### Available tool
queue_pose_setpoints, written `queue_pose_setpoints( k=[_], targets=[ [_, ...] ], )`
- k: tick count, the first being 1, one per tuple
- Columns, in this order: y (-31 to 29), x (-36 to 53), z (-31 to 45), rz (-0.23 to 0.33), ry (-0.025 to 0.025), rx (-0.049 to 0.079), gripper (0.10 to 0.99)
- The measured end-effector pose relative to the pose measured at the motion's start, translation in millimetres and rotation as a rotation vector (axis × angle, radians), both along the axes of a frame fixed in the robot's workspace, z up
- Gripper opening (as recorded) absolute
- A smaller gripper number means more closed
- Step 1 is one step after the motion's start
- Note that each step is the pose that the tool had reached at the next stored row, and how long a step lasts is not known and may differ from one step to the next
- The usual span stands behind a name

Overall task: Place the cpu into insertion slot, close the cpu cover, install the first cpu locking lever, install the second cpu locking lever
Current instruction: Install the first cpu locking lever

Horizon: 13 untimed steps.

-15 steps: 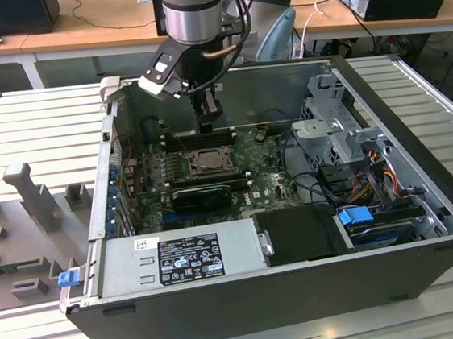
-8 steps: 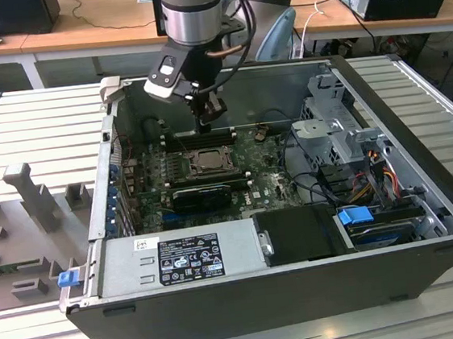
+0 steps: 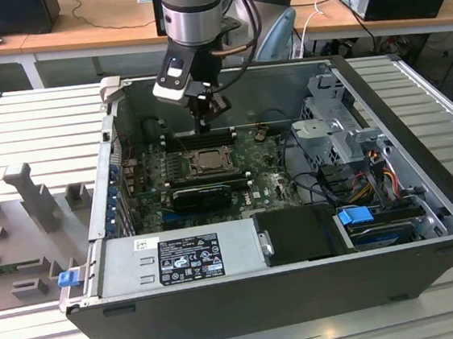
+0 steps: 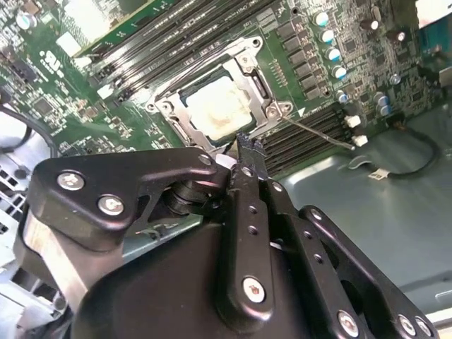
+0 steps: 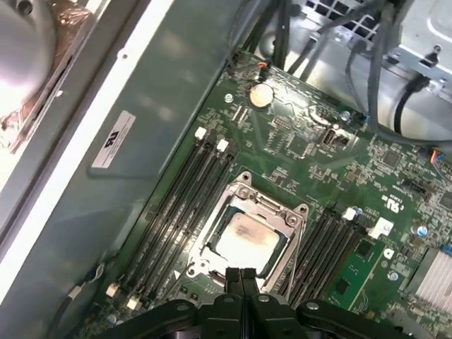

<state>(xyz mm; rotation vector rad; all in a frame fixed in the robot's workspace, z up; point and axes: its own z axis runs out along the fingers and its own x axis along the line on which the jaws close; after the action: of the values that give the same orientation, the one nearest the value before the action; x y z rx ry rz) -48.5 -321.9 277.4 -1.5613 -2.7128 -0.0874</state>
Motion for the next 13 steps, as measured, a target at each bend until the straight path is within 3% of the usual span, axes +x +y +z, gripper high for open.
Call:
queue_pose_setpoints(
  k=[10, 13],
  targets=[
    [0.0, 1.4, 0.4, 0.092, 0.0018, 0.000, 0.106],
    [0.0, 1.5, 0.5, 0.159, 0.0021, 0.000, 0.106]
  ],
)
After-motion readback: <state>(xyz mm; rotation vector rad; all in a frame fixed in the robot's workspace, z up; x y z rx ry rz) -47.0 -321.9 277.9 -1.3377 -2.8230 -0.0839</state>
